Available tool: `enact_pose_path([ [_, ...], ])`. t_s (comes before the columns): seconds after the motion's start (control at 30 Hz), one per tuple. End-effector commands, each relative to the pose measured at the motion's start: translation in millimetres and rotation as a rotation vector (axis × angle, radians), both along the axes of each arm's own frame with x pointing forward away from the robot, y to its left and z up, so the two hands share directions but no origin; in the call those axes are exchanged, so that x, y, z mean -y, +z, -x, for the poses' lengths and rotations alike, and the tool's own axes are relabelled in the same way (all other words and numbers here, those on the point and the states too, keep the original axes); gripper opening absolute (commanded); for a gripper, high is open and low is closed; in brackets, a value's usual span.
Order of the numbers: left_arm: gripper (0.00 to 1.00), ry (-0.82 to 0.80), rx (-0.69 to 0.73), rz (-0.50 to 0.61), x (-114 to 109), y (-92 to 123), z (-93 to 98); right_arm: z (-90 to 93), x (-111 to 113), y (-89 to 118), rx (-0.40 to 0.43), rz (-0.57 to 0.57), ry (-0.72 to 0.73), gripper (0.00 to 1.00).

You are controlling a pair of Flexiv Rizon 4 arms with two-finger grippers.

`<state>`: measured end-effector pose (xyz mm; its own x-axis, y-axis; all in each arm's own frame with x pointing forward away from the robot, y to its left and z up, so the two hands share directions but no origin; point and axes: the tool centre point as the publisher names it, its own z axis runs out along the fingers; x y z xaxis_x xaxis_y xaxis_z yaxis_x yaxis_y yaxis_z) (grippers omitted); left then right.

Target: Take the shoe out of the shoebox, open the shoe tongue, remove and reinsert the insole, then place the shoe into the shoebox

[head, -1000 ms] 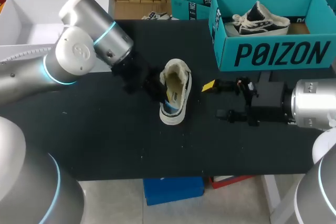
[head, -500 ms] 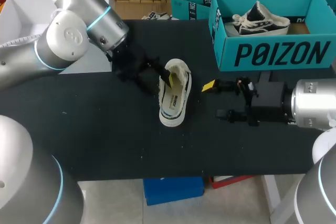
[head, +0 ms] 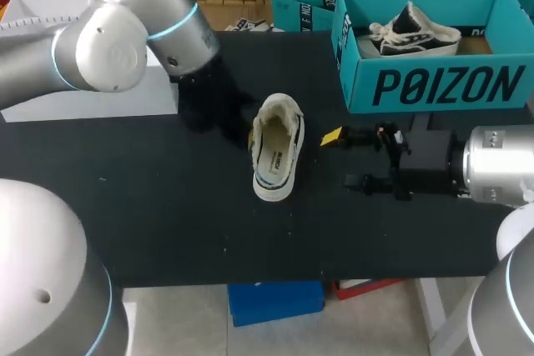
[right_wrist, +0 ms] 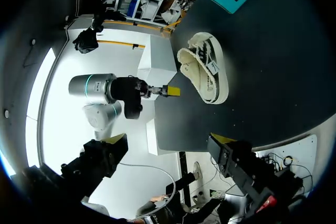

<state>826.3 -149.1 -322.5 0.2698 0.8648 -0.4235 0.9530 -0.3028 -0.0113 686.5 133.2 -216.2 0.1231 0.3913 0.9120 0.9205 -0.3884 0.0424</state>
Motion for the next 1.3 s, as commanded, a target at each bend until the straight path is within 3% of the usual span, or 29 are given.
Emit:
enact_pose_path([
  [0.03, 0.0, 0.012, 0.055, -0.124, 10.2, -4.0, 7.2, -0.4, -0.7, 0.0, 0.0, 0.001, -0.001, 1.0],
  [0.43, 0.0, 0.081, 0.031, -0.159, 14.9, -34.5, 12.8, -0.4, -0.7, 0.0, 0.0, 0.001, -0.001, 1.0],
  [1.3, 0.0, 0.088, 0.007, -0.192, 37.6, -95.2, 1.4, -0.4, -0.7, 0.0, 0.0, 0.001, -0.001, 1.0],
])
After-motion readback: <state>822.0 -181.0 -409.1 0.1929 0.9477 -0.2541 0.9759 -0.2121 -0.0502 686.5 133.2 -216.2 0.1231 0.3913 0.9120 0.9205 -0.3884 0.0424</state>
